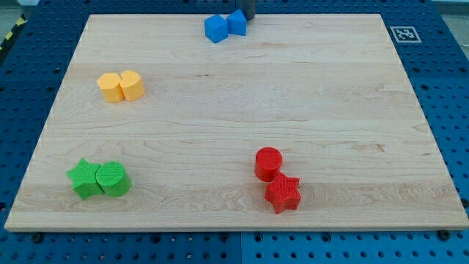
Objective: Slide the blue triangle a bit down
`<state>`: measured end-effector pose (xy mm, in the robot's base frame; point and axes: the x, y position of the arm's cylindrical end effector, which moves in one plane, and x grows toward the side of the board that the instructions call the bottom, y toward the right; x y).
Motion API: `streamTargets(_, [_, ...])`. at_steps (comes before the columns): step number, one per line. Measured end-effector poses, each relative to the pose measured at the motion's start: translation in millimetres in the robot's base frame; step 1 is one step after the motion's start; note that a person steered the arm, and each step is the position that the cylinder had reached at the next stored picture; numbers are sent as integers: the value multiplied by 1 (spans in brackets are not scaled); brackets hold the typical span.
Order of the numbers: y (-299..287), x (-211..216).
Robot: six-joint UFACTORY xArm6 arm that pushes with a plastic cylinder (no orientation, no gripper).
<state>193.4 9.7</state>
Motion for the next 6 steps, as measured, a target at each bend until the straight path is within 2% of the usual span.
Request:
streamTargets(2, [-7,8])
streamTargets(4, [-12,59])
streamTargets(6, [-20,63])
